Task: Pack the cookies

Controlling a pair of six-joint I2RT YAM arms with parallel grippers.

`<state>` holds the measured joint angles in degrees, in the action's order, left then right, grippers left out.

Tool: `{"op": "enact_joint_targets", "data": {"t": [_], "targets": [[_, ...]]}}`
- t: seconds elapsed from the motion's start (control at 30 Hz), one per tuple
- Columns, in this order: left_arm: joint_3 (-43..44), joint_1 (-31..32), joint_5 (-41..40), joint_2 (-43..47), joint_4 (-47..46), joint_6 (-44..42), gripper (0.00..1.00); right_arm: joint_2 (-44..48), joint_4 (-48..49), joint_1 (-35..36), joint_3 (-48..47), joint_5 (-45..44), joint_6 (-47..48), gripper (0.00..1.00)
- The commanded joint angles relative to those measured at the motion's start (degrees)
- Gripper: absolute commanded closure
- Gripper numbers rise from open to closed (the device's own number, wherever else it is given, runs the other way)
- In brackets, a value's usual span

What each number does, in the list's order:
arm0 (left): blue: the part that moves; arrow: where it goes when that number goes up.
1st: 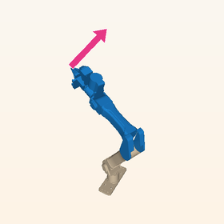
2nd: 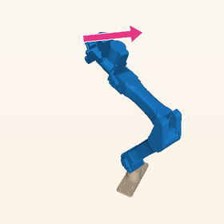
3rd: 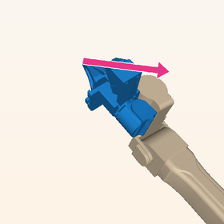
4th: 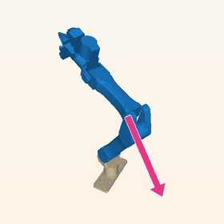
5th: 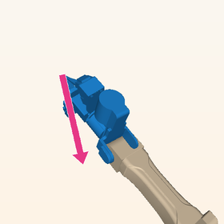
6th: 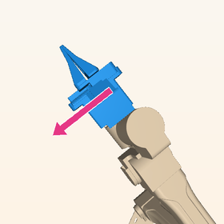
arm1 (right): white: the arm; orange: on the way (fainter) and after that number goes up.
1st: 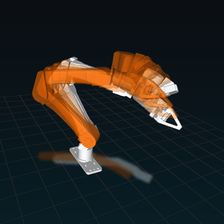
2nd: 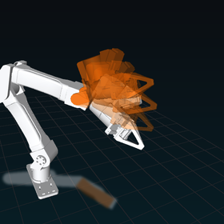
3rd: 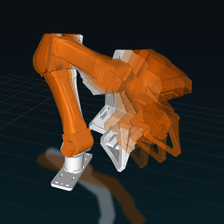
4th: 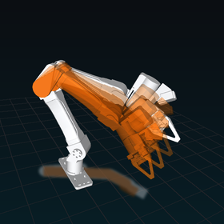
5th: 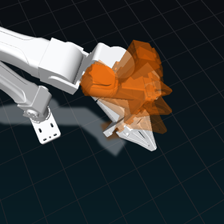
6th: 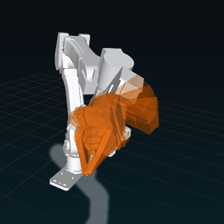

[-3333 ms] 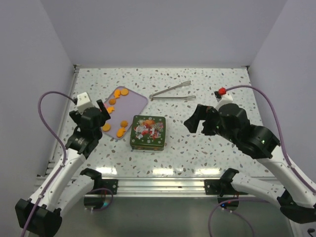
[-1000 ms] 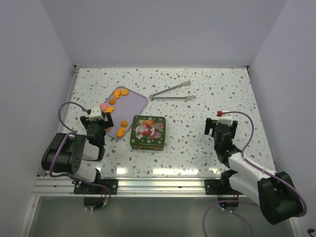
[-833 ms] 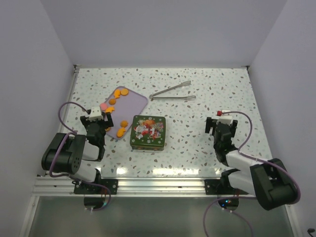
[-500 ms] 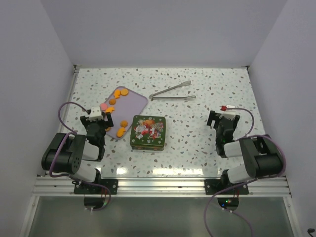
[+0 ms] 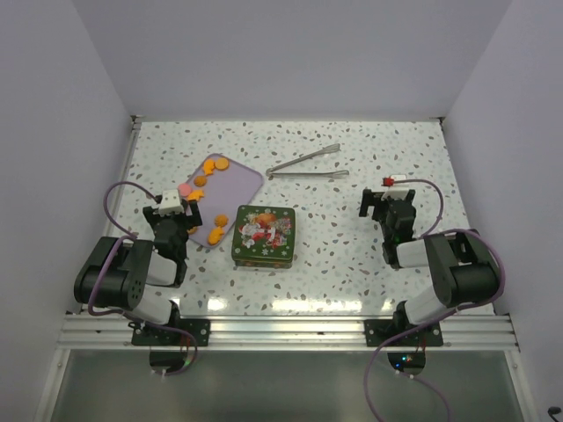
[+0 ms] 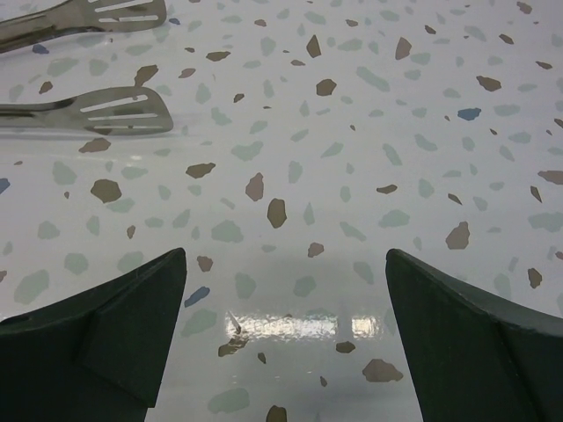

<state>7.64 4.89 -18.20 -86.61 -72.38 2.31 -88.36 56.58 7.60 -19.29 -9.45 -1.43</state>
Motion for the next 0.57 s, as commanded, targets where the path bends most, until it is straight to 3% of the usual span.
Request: {"op": "enact_joint_targets", "data": {"t": [0.0,0.53], "targets": [[1.0,-0.4,-0.1,0.0,-7.3,-0.9,0.0,0.5,0.6,0.0,-0.8,1.2,1.1,0.01],[1.0,-0.4,-0.1,0.1,-7.2,-0.9,0.0,0.6,0.3,-0.1,-1.0,1.1,1.1,0.01]]}}
